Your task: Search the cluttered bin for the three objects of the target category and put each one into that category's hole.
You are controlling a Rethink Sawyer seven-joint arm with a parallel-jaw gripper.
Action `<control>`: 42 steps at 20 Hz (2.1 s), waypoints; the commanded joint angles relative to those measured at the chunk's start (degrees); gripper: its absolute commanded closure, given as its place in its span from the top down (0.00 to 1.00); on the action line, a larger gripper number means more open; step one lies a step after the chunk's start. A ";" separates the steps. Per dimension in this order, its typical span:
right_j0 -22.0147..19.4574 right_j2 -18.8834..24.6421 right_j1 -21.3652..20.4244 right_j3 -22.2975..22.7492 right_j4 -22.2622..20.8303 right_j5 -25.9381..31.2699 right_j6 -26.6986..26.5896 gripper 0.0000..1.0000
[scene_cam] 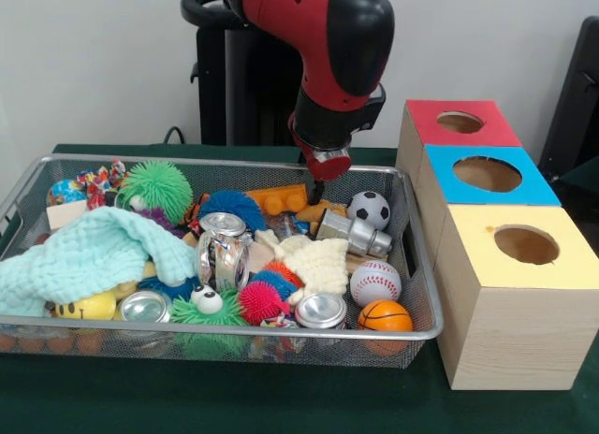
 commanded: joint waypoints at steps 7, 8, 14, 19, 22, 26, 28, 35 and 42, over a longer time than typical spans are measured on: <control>2.84 0.77 3.62 -6.07 2.55 -0.81 13.23 1.00; 2.98 0.53 3.60 -6.29 2.56 -0.15 13.33 1.00; 3.84 -1.31 3.05 -8.10 2.19 5.91 13.97 1.00; 3.61 -2.97 2.39 -10.09 1.09 10.13 13.16 1.00; 3.49 -3.74 1.99 -11.16 0.65 12.90 13.13 1.00; 3.39 -4.48 1.57 -12.03 0.37 15.42 13.09 1.00; 3.57 -4.80 1.54 -12.48 0.41 15.87 13.15 1.00; 4.55 -6.80 1.40 -14.87 -0.19 19.86 13.78 1.00; 5.74 -9.46 3.47 -16.68 -0.10 12.96 13.50 1.00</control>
